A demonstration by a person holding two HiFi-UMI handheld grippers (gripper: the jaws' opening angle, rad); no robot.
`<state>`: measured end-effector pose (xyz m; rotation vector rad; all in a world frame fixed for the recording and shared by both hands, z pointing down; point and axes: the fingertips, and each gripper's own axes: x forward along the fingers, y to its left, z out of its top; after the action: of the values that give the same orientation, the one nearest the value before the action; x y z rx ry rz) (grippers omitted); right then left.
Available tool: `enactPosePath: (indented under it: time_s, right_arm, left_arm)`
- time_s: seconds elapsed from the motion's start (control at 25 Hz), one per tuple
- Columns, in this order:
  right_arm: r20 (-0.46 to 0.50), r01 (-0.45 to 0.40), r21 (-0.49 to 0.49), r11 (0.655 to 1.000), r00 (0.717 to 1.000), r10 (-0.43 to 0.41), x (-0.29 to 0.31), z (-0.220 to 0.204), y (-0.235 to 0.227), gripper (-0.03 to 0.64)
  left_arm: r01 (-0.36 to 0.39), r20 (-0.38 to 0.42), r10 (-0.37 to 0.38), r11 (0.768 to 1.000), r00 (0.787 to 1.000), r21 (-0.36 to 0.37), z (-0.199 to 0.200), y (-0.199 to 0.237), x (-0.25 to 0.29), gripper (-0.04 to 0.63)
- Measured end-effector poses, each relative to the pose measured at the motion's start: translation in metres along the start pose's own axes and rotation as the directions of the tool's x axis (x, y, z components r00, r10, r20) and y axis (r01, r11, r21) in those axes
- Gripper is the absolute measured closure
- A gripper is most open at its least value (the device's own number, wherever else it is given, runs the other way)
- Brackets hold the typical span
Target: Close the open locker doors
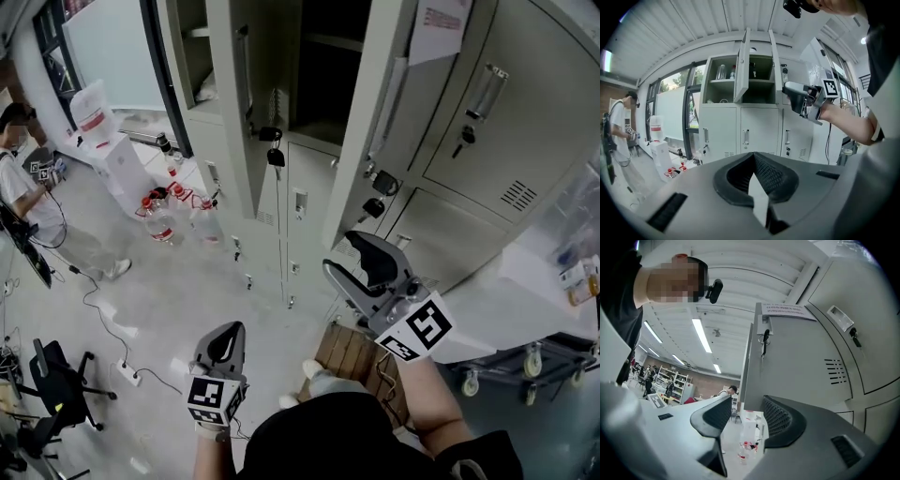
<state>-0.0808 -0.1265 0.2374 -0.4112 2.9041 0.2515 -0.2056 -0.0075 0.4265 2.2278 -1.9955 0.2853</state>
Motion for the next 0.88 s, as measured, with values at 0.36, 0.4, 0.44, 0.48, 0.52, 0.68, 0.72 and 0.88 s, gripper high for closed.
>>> enactPosePath:
  time_s: [0.36, 0.4, 0.44, 0.48, 0.52, 0.68, 0.72, 0.88]
  right_arm:
    - [0.035, -0.083, 0.052, 0.995, 0.996, 0.081, 0.047, -0.013, -0.021, 0.396]
    - [0.040, -0.088, 0.056, 0.995, 0.996, 0.086, 0.052, -0.014, -0.024, 0.397]
    - [0.045, -0.091, 0.059, 0.994, 0.995, 0.089, 0.056, -0.015, -0.027, 0.400]
    - [0.049, -0.094, 0.061, 0.994, 0.995, 0.091, 0.060, -0.017, -0.030, 0.405]
    - [0.053, -0.096, 0.061, 0.993, 0.994, 0.093, 0.064, -0.018, -0.034, 0.410]
    - [0.064, -0.095, 0.051, 0.994, 0.994, 0.092, 0.078, -0.022, -0.047, 0.416]
    - [0.069, -0.094, 0.050, 0.994, 0.993, 0.091, 0.080, -0.022, -0.050, 0.416]
    - [0.091, -0.081, 0.063, 0.995, 0.993, 0.075, 0.094, -0.023, -0.066, 0.423]
  left_arm:
    - [-0.110, -0.012, 0.110, 0.994, 0.994, -0.011, 0.007, 0.028, 0.010, 0.577]
    - [-0.120, -0.014, 0.120, 0.993, 0.993, -0.012, 0.007, 0.031, 0.011, 0.577]
    - [-0.132, -0.017, 0.131, 0.991, 0.991, -0.013, 0.007, 0.034, 0.012, 0.577]
    - [-0.144, -0.020, 0.143, 0.990, 0.989, -0.015, 0.007, 0.036, 0.013, 0.577]
    - [-0.156, -0.022, 0.156, 0.988, 0.988, -0.016, 0.007, 0.039, 0.014, 0.577]
    - [-0.197, -0.030, 0.197, 0.980, 0.980, -0.020, 0.009, 0.046, 0.017, 0.577]
    - [-0.207, -0.033, 0.206, 0.978, 0.978, -0.021, 0.009, 0.047, 0.018, 0.577]
    - [-0.244, -0.042, 0.243, 0.969, 0.969, -0.026, 0.009, 0.052, 0.020, 0.577]
